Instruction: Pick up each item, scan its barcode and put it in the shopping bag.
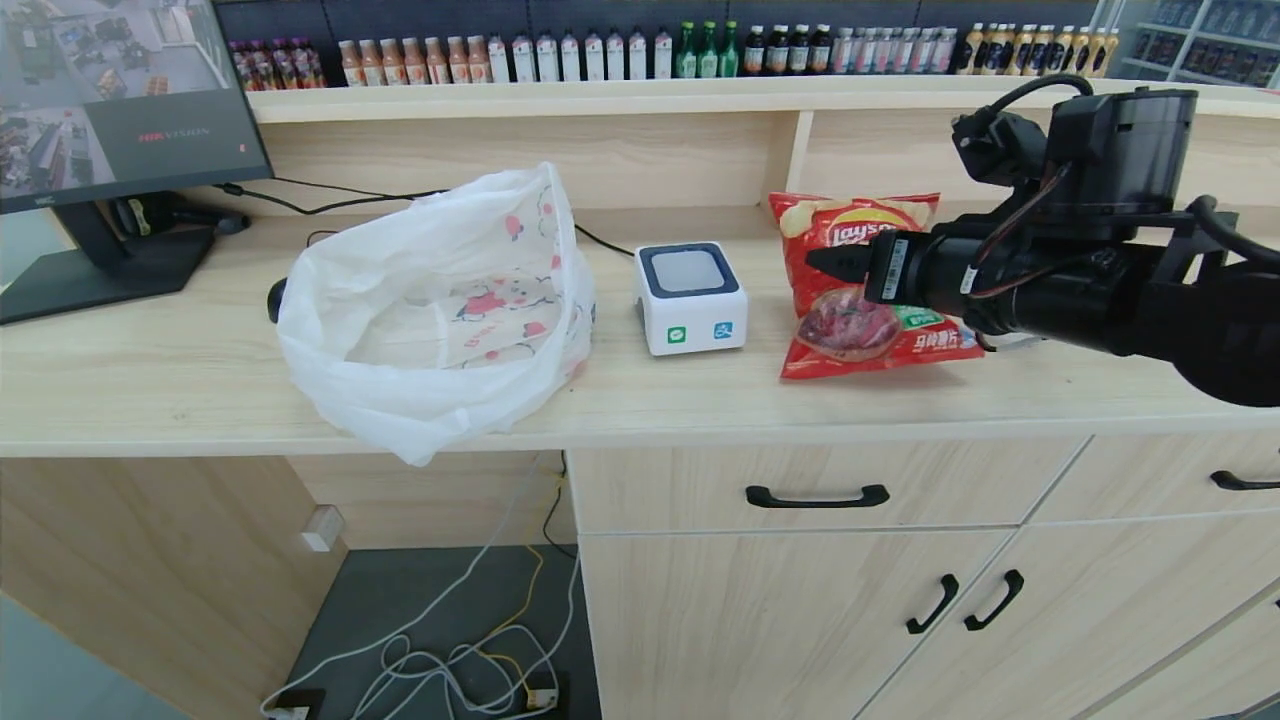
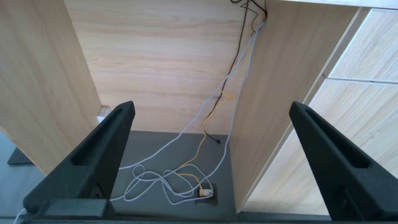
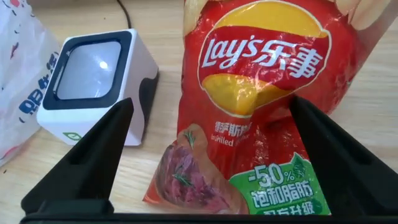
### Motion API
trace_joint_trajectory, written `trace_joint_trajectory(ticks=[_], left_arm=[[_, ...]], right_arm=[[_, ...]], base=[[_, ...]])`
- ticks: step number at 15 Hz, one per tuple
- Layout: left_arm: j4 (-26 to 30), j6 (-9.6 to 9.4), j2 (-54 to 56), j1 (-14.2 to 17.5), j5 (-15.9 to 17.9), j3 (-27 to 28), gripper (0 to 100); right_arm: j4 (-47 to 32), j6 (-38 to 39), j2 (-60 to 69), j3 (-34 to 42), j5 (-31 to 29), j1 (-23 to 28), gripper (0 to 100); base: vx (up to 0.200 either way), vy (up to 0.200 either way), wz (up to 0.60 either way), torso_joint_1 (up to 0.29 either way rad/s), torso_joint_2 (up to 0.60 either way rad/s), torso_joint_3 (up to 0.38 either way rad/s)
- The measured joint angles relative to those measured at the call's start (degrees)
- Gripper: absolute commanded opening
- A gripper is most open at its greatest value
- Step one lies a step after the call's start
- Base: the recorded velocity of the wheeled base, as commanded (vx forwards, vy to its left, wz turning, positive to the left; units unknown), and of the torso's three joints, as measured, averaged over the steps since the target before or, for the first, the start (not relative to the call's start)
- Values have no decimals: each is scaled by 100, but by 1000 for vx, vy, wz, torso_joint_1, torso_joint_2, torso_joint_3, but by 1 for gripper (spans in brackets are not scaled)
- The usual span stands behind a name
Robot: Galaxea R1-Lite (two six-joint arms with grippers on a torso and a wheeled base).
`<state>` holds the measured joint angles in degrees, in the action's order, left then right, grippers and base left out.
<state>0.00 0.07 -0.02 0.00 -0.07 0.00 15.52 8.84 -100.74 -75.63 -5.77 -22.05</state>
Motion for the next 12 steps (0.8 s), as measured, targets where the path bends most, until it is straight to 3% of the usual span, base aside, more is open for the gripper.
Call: trace_joint_trajectory(ticks=[6, 12], left_arm=[[0, 0, 0, 0, 0, 0, 100], [0, 0, 0, 0, 0, 0, 100]], right_arm=[[-307, 5, -297, -251, -116, 73, 100], [-1306, 229, -315, -824, -488, 148, 100]], base=[[0, 0, 0, 0, 0, 0], [0, 0, 0, 0, 0, 0]])
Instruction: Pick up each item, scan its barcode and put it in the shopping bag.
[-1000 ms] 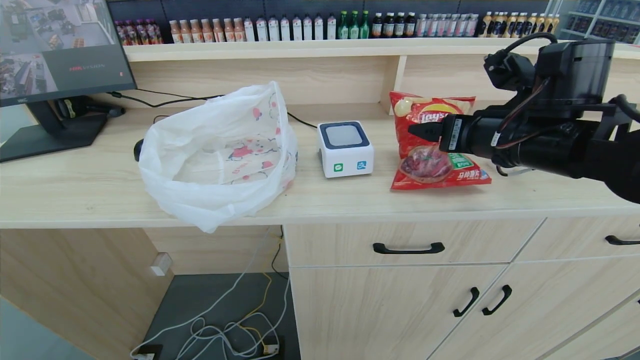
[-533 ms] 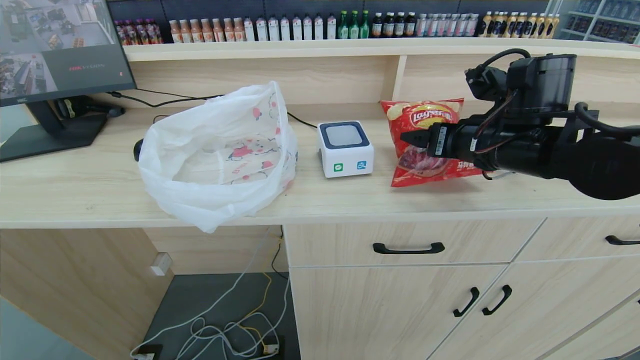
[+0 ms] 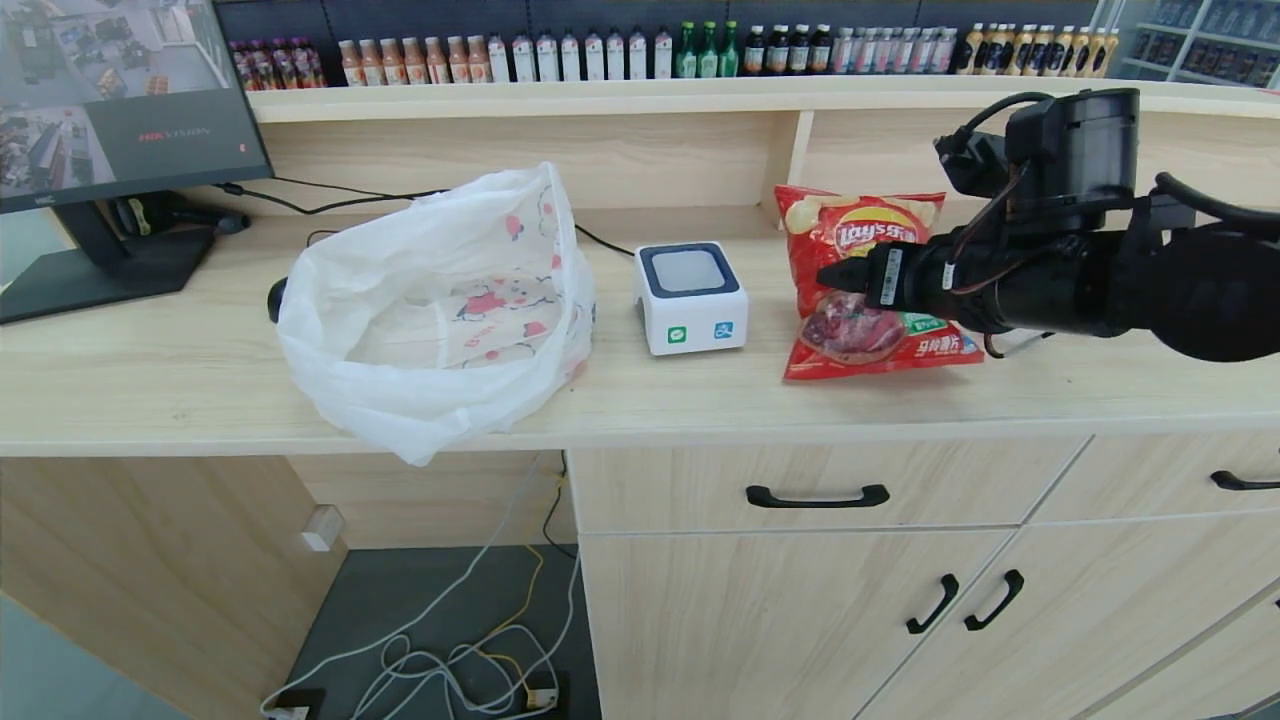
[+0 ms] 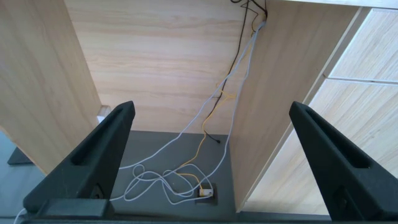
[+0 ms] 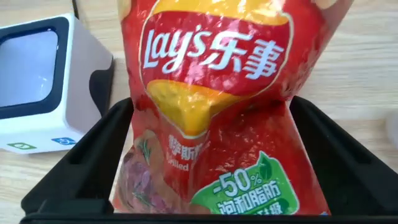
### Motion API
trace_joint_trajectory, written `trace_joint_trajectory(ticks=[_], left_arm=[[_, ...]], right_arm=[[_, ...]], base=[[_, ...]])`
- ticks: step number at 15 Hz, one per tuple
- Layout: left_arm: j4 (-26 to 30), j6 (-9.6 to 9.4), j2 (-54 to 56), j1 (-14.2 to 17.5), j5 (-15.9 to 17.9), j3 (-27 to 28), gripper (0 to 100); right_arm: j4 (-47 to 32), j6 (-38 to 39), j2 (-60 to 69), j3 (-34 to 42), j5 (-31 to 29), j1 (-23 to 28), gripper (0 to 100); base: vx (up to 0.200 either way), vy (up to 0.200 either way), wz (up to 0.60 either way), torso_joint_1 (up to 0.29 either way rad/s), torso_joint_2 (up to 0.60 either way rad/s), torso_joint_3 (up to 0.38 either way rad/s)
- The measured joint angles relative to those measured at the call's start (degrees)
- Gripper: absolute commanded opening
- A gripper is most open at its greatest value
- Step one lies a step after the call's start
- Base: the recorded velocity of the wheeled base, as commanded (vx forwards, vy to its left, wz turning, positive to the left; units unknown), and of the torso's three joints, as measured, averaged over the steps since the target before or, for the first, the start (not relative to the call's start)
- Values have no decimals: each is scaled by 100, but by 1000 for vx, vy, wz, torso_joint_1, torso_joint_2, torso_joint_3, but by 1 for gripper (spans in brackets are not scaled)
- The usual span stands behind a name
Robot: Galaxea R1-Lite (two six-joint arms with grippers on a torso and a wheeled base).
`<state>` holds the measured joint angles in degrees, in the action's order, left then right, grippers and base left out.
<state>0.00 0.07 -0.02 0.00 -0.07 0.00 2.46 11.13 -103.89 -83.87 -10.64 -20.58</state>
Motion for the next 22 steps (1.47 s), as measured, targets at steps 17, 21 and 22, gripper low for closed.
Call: trace_joint_trajectory(ticks=[17, 21, 22], left_arm=[[0, 0, 0, 0, 0, 0, 100], [0, 0, 0, 0, 0, 0, 100], [0, 0, 0, 0, 0, 0, 100]], right_arm=[[-1693, -199, -909, -1757, -5, -1, 100], [-1697, -462, -1036, -1866, 156, 38, 100], [-1702, -462, -1042, -1908, 194, 46, 100]], base=[[0, 0, 0, 0, 0, 0], [0, 0, 0, 0, 0, 0], [0, 0, 0, 0, 0, 0]])
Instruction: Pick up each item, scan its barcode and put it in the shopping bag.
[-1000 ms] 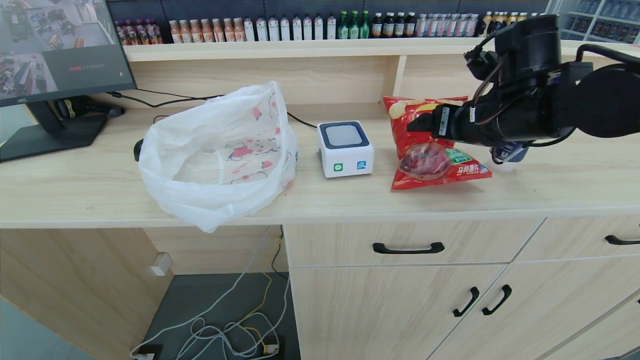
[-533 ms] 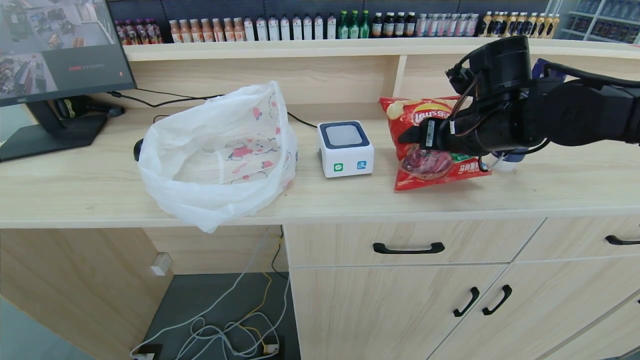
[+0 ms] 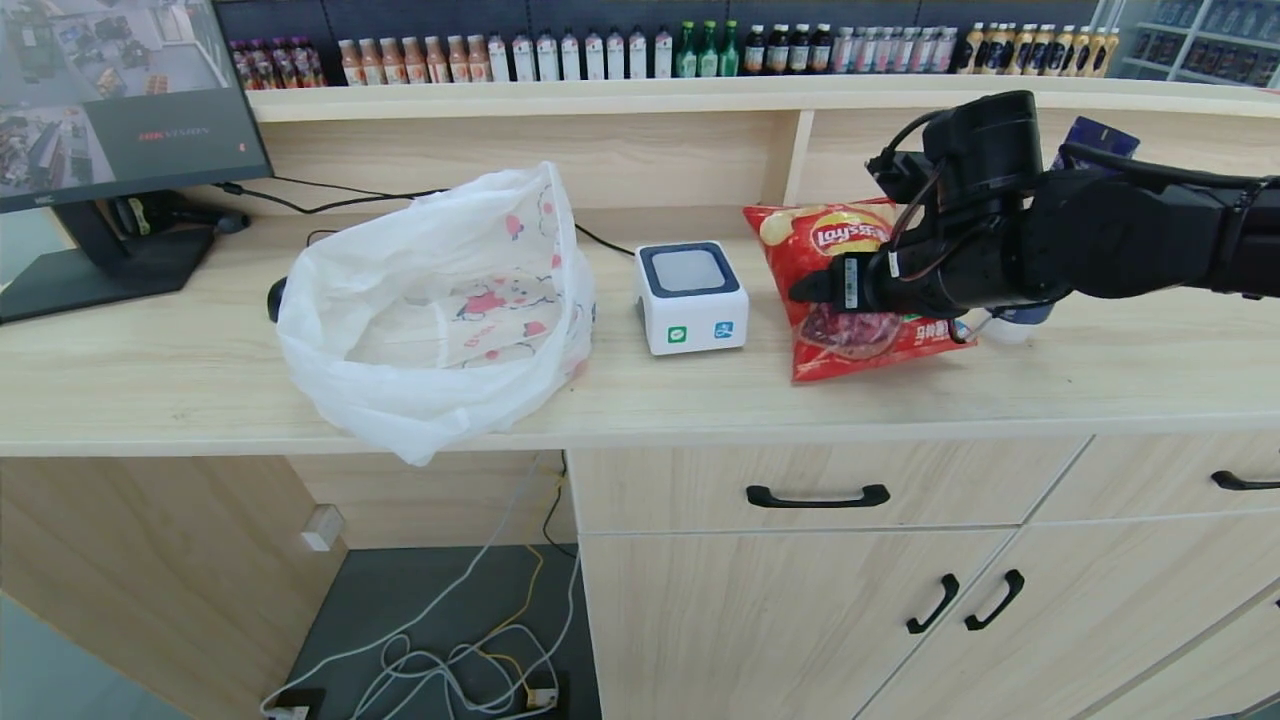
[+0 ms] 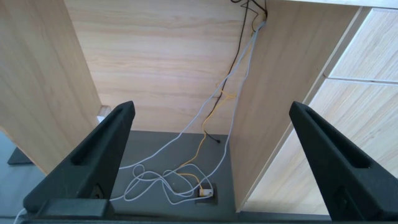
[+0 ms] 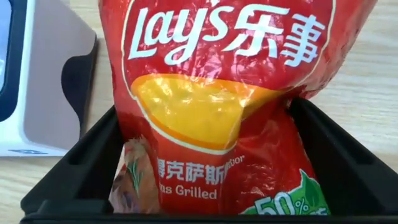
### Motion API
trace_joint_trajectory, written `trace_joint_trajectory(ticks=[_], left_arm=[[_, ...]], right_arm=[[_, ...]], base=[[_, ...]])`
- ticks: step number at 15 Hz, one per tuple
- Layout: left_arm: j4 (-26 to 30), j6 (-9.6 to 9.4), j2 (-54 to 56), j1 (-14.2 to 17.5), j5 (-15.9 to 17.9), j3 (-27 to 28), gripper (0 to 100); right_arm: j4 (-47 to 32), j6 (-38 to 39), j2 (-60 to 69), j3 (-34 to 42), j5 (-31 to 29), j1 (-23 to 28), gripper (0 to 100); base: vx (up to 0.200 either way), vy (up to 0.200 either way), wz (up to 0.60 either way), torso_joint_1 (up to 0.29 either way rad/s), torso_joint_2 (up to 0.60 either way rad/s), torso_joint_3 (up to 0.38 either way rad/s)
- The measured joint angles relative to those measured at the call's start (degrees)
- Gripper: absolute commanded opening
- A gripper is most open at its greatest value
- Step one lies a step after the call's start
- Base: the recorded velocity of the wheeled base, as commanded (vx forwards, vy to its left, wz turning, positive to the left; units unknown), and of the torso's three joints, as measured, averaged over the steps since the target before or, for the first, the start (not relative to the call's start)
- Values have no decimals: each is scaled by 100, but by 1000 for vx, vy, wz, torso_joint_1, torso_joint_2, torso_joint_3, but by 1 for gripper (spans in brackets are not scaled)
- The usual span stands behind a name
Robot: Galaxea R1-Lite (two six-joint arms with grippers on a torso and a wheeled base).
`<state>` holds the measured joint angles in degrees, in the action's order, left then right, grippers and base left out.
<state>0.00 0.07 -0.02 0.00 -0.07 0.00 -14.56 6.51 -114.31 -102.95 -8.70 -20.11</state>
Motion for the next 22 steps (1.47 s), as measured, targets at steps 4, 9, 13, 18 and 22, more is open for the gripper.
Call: trace_joint_trajectory(ticks=[4, 9, 13, 18, 22], left_arm=[[0, 0, 0, 0, 0, 0, 100], [0, 0, 0, 0, 0, 0, 100], [0, 0, 0, 0, 0, 0, 100], [0, 0, 0, 0, 0, 0, 100], [0, 0, 0, 0, 0, 0, 100]], right_arm=[[-13, -457, 67, 63, 123, 6, 100], [-115, -635, -32, -39, 151, 27, 100], [-106, -649, -156, -69, 138, 44, 100], [-94, -611, -322, -250, 91, 85, 100], [-38, -583, -385, -243, 28, 90, 100]], base=[[0, 0, 0, 0, 0, 0], [0, 0, 0, 0, 0, 0], [0, 0, 0, 0, 0, 0], [0, 0, 0, 0, 0, 0], [0, 0, 0, 0, 0, 0]])
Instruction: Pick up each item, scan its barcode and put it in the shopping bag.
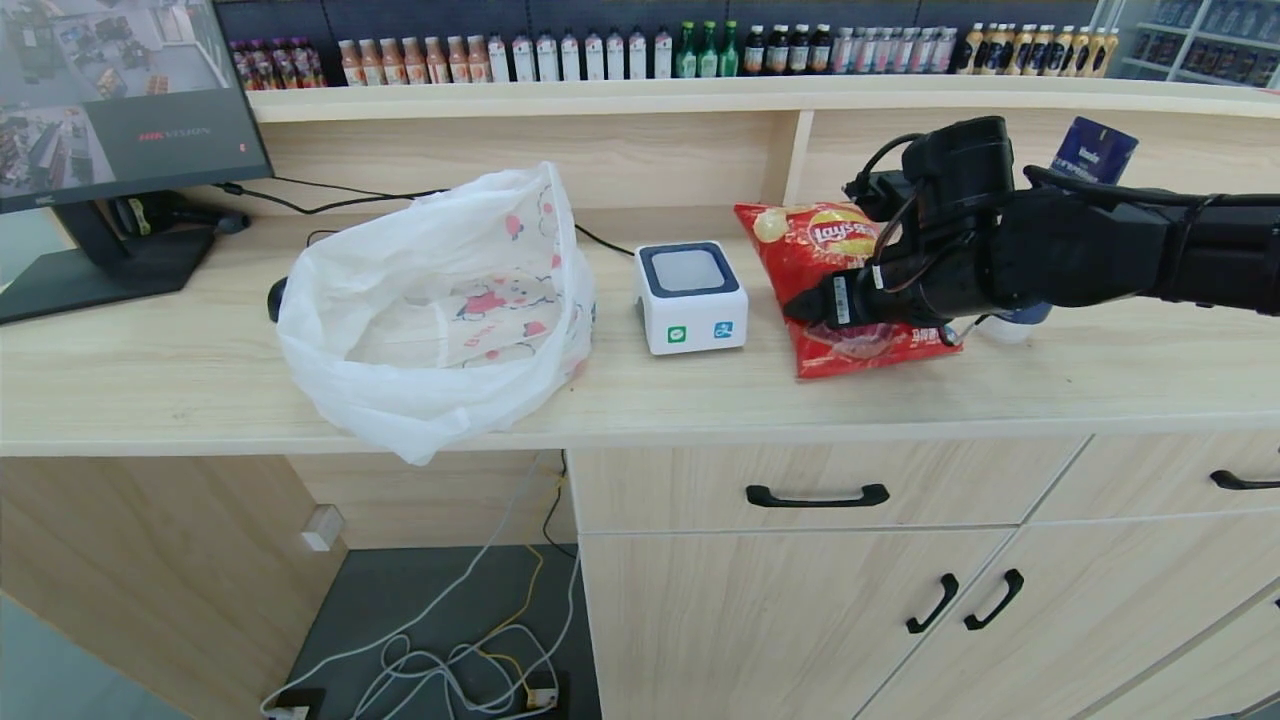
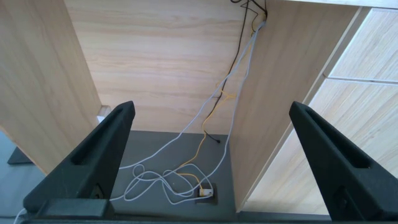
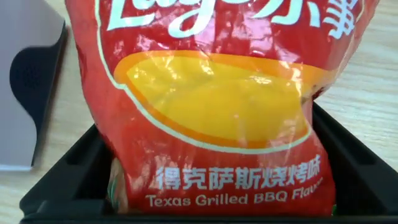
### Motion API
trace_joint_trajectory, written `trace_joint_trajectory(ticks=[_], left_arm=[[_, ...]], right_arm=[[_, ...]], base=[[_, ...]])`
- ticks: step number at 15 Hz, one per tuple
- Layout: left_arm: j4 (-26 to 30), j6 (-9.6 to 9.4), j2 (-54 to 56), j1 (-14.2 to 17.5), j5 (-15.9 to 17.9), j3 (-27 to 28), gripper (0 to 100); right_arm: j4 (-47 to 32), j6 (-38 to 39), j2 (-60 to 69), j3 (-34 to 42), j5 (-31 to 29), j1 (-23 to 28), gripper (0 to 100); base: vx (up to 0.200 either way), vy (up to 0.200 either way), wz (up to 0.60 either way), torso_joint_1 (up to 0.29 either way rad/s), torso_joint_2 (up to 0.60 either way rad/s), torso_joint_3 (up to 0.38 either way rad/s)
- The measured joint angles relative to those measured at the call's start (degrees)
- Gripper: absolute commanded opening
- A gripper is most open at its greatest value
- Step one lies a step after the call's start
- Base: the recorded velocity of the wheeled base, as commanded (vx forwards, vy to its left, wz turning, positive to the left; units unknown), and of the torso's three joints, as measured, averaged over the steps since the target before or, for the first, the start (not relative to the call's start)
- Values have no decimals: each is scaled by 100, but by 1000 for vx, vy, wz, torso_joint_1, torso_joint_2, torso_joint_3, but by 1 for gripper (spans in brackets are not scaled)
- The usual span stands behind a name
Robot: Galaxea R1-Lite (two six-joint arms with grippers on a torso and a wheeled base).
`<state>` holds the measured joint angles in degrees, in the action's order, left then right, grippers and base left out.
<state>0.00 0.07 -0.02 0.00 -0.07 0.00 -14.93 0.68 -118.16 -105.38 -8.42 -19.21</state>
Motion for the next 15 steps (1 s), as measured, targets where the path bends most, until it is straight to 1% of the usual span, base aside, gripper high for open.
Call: trace_joint_trajectory(ticks=[1, 2, 4, 6, 9, 15], left_arm=[[0, 0, 0, 0, 0, 0, 100], [0, 0, 0, 0, 0, 0, 100], [0, 0, 0, 0, 0, 0, 100], [2, 0, 0, 0, 0, 0, 100], [0, 0, 0, -2, 0, 0, 100], [2, 0, 0, 0, 0, 0, 100]], right_arm=[[178, 110, -20, 6, -150, -2, 100], [457, 172, -46, 24, -266, -2, 0], [1267, 221, -122, 234, -545, -27, 0], [1575, 233, -132, 447, -586, -46, 0], [1542, 322, -57, 664, -583, -118, 0], [1534, 388, 6, 642, -567, -123, 0]], base=[[0, 0, 0, 0, 0, 0], [0, 0, 0, 0, 0, 0], [0, 0, 0, 0, 0, 0], [0, 0, 0, 0, 0, 0], [0, 0, 0, 0, 0, 0], [0, 0, 0, 0, 0, 0]])
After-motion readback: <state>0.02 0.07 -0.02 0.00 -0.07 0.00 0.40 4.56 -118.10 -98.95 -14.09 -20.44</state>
